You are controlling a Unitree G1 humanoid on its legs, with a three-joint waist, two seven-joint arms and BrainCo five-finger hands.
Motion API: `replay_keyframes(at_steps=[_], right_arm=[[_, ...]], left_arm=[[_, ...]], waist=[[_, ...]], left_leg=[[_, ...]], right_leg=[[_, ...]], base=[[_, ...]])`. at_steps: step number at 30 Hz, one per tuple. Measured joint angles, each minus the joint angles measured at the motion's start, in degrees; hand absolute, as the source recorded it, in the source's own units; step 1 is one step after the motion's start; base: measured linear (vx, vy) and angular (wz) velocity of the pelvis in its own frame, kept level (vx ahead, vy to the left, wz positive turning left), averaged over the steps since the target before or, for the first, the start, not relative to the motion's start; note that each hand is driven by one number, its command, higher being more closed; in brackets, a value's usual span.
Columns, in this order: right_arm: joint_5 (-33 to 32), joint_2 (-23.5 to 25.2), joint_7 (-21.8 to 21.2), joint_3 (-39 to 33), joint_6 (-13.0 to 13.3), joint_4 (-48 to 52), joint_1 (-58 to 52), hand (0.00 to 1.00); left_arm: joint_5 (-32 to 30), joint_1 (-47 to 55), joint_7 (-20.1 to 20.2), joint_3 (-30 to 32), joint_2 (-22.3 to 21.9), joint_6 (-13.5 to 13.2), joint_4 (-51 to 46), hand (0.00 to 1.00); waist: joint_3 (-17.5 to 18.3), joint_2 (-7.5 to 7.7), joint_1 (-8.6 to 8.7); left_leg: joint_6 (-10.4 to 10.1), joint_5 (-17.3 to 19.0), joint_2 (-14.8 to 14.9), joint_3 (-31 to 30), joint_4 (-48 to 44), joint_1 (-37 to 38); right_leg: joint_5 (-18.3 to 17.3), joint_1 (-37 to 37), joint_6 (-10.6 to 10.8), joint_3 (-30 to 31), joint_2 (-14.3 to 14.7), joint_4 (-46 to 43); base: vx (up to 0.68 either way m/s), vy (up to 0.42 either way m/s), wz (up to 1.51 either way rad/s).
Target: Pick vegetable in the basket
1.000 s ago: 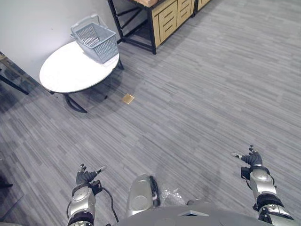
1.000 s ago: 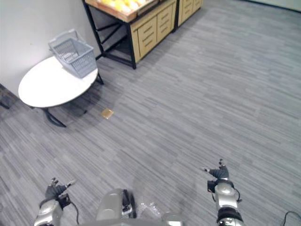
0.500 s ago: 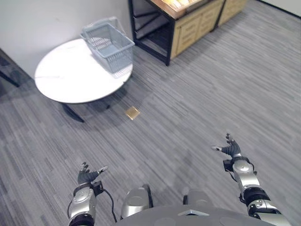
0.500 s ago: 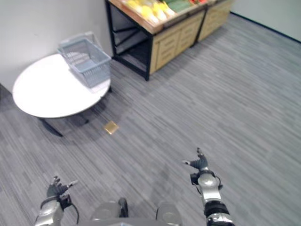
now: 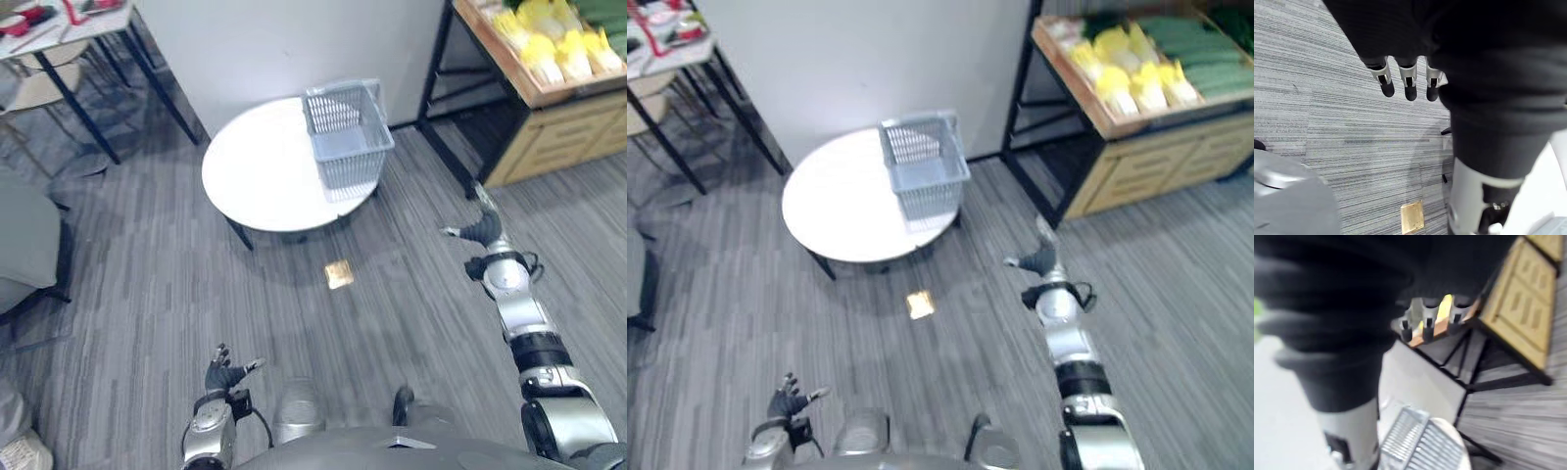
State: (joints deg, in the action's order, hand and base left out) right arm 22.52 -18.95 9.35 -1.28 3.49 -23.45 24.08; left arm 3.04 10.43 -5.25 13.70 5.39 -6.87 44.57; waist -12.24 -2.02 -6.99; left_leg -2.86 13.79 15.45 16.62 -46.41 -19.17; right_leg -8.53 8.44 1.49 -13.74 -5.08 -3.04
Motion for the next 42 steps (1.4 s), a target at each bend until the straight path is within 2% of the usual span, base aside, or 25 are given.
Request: replay_keyframes(at_steps=[1,2,3,4,5,7,8,9,10,11,12,13,14,16,17,18,19,20,21,23,26,32,33,38,42], right_arm=[[1.48,-0.88,0.02,0.36,0.05,-0.06,1.34,0.0],[1.72,-2.42,0.02,1.82,0.06,-0.08,2.89,0.0],[2.21,-3.21,0.0,2.57,0.08,-0.1,3.95,0.0],[3.31,-4.31,0.11,4.16,0.25,-0.53,6.17,0.0],[3.65,-4.47,0.07,4.39,0.56,-0.58,7.73,0.0],[3.76,-4.52,0.0,4.41,0.61,-0.61,9.4,0.0],[4.33,-4.34,-0.02,4.67,0.77,-0.54,9.8,0.0],[5.61,-4.37,-0.03,4.8,1.2,-0.3,10.02,0.0],[5.87,-4.39,-0.04,4.87,1.31,-0.27,10.05,0.0],[5.92,-4.4,0.0,5.45,1.25,-0.2,10.61,0.0],[5.92,-4.42,0.03,6.44,1.18,-0.19,11.27,0.0],[5.93,-4.41,0.05,7.06,1.22,-0.19,11.83,0.0],[5.92,-4.44,0.07,7.39,1.39,0.18,12.65,0.0],[5.92,-4.64,0.07,7.29,1.36,0.24,13.92,0.0],[5.93,-4.6,-0.02,7.33,1.28,0.24,14.1,0.0],[6.11,-4.45,-0.04,7.35,1.29,0.22,14.1,0.0],[6.23,-4.37,-0.03,7.53,1.28,0.04,14.18,0.0],[6.99,-4.42,-0.07,8.68,1.27,-1.11,15.3,0.0],[7.59,-4.52,-0.15,10.28,1.35,-2.57,17.49,0.0],[7.8,-5.93,-0.18,11.45,1.39,-6.1,20.87,0.0],[7.99,-10.04,-0.18,12.79,1.23,-13.43,26.18,0.0],[7.99,-14.94,-0.21,15.24,1.19,-22.73,33.36,0.0],[7.99,-14.77,-0.31,15.51,1.01,-23.48,33.21,1.0],[8.01,-14.83,0.49,15.3,1.17,-23.79,33.5,1.0],[6.95,-16.2,1.11,15.2,2.0,-28.52,40.56,1.0]], left_arm=[[-0.37,0.69,0.03,0.13,-0.05,0.05,0.04,0.0],[-0.4,1.19,0.05,0.42,-0.29,0.07,0.06,0.0],[-0.42,1.5,0.06,0.41,-0.47,0.07,0.03,0.0],[-0.44,2.15,0.05,0.43,-0.67,0.08,0.17,0.0],[-0.44,1.38,0.02,0.56,-0.67,0.12,0.19,0.0],[-0.55,0.44,0.05,0.38,-1.64,0.02,-0.09,0.0],[-0.76,0.48,0.07,0.27,-2.04,0.02,-0.05,0.0],[-2.08,0.69,0.07,-0.62,-2.13,0.06,0.03,0.0],[-2.18,0.68,0.05,-0.98,-1.95,0.06,0.02,0.0],[-3.14,0.33,0.03,-3.01,-0.65,0.21,0.18,0.0],[-3.96,0.34,0.03,-4.09,-0.12,0.2,0.44,0.0],[-4.33,0.26,0.03,-4.62,0.06,0.21,0.7,0.0],[-4.53,-0.15,0.1,-4.77,0.4,0.18,0.67,0.0],[-4.86,-1.44,0.23,-5.31,0.69,0.13,0.67,0.0],[-4.88,-2.15,0.34,-6.0,1.66,0.15,0.88,0.0],[-4.92,-2.33,0.43,-6.85,1.99,0.06,0.62,0.0],[-4.93,-2.34,0.46,-6.96,3.09,-0.11,0.55,0.0],[-4.96,-2.53,0.46,-6.94,2.49,-0.03,1.42,0.0],[-4.97,-2.16,0.48,-7.01,1.49,-0.1,1.41,0.0],[-4.94,-2.42,0.48,-7.03,0.48,-0.22,1.36,0.0],[-4.86,-2.48,0.45,-7.39,0.19,-1.11,1.36,0.0],[-3.64,-4.1,0.1,-8.82,0.2,-1.35,1.43,0.0],[-3.62,-4.37,0.03,-9.2,0.25,-1.38,1.42,0.0],[-3.58,-4.94,-0.09,-10.13,0.9,-2.41,1.3,0.0],[-1.33,-6.73,-0.14,-12.42,1.81,-2.64,1.03,0.0]], waist=[[-0.33,0.57,-0.18],[-0.74,1.27,-0.17],[-0.86,1.49,-0.22],[-0.89,2.04,-0.73],[-1.08,3.66,-0.55],[-1.02,3.97,-0.73],[-1.08,4.21,-1.62],[-1.35,4.07,-1.61],[-1.43,4.18,-1.49],[-2.34,4.22,-0.38],[-2.61,4.07,0.15],[-2.67,3.98,0.32],[-2.71,3.78,0.87],[-2.8,3.8,1.48],[-2.6,4.2,1.38],[-2.71,5.18,1.04],[-2.84,6.15,0.95],[-2.88,5.61,0.1],[-2.93,4.08,0.14],[-3.88,2.31,0.48],[-5.99,1.01,0.47],[-9.71,-0.45,-0.12],[-10.68,-0.66,-0.13],[-11.72,-0.63,-0.01],[-14.0,-1.8,0.43]], left_leg=[[0.44,-0.7,-1.93,3.37,9.33,-0.41],[0.85,-4.33,-4.32,5.52,19.69,-0.5],[0.77,-7.06,-5.35,5.76,25.25,-0.39],[5.12,-15.81,-7.2,6.27,30.83,1.46],[6.49,-14.88,-9.23,6.46,31.15,1.79],[8.43,-11.62,-9.59,6.0,28.89,2.95],[8.25,-10.39,-10.32,5.84,29.43,5.29],[7.78,-8.48,-11.34,4.37,31.79,9.95],[7.68,-8.3,-11.53,4.1,32.3,10.77],[7.63,-8.05,-12.33,1.71,34.33,14.52],[7.63,-8.05,-12.62,0.82,35.7,16.62],[7.62,-8.06,-12.73,0.23,36.57,17.73],[7.59,-8.07,-12.69,-1.46,37.84,18.77],[5.93,-7.82,-12.49,-3.96,39.38,18.82],[4.72,-7.81,-12.46,-4.99,39.7,18.49],[3.22,-7.28,-13.17,-5.82,39.53,18.39],[2.46,-6.81,-13.89,-6.39,39.47,18.53],[0.93,-6.38,-13.52,-6.86,39.32,18.26],[-0.07,-6.59,-11.55,-6.9,39.14,16.74],[-1.04,-6.13,-9.53,-7.79,39.76,15.56],[-1.98,-6.65,-8.36,-8.88,40.32,14.2],[-1.99,-6.69,-8.76,-10.44,39.34,9.84],[-1.98,-6.69,-8.9,-10.71,39.31,9.78],[-1.64,-6.49,-9.78,-11.13,38.05,7.96],[-1.24,-6.37,-10.54,-11.56,35.92,4.55]], right_leg=[[-0.36,1.47,1.25,-0.86,-0.87,1.0],[-1.34,3.0,2.55,-1.75,-2.14,1.72],[-1.83,3.6,3.3,-1.85,-2.64,2.04],[-2.61,4.98,5.03,-1.22,-3.64,2.55],[-1.06,4.94,6.08,-1.55,-5.15,1.84],[2.02,4.57,7.79,-0.25,-6.18,-3.27],[2.55,3.03,7.8,0.83,-6.9,-10.07],[5.81,-3.63,10.03,4.36,-8.23,-28.25],[5.51,-5.33,10.8,5.95,-8.04,-32.53],[2.8,-11.85,11.25,10.47,-6.52,-46.88],[0.93,-14.42,9.57,10.3,-6.55,-48.56],[-0.53,-15.73,8.29,9.69,-6.91,-47.33],[-2.23,-18.0,5.49,8.16,-7.22,-40.42],[-2.15,-20.95,4.55,7.51,-7.19,-27.46],[0.6,-21.67,4.17,7.06,-6.95,-16.65],[10.65,-21.52,4.71,6.97,-7.07,-6.91],[16.61,-21.72,4.43,7.13,-7.43,-5.15],[14.3,-21.3,3.99,5.64,-7.23,-3.74],[15.53,-20.75,3.21,4.72,-5.5,-0.11],[16.91,-19.76,2.09,3.02,-3.22,4.12],[17.6,-19.87,1.58,1.52,-1.65,5.69],[20.75,-22.0,2.21,0.73,-1.76,8.49],[20.92,-21.98,2.32,0.72,-1.88,8.49],[21.48,-22.89,2.74,0.81,-2.56,8.49],[23.84,-25.48,2.52,1.28,-3.19,8.49]], base=[[0.5,0.113,0.26],[0.51,0.141,0.21],[0.53,0.189,0.0],[0.54,0.204,0.1],[0.64,0.257,0.23],[0.52,0.243,0.31],[0.59,0.299,0.23],[0.57,0.259,0.23],[0.52,0.179,0.72],[0.31,0.049,0.82],[0.29,0.03,0.85],[0.34,-0.029,0.68],[0.38,-0.089,0.83],[0.32,-0.155,0.88],[0.27,-0.22,0.75],[0.28,-0.246,0.73],[0.29,-0.3,0.45],[0.27,-0.31,0.15],[0.25,-0.286,0.06],[0.2,-0.209,0.09],[0.1,-0.118,0.19],[-0.01,-0.024,0.11],[-0.04,0.015,0.12],[-0.04,0.038,0.07],[-0.06,0.046,0.01]])
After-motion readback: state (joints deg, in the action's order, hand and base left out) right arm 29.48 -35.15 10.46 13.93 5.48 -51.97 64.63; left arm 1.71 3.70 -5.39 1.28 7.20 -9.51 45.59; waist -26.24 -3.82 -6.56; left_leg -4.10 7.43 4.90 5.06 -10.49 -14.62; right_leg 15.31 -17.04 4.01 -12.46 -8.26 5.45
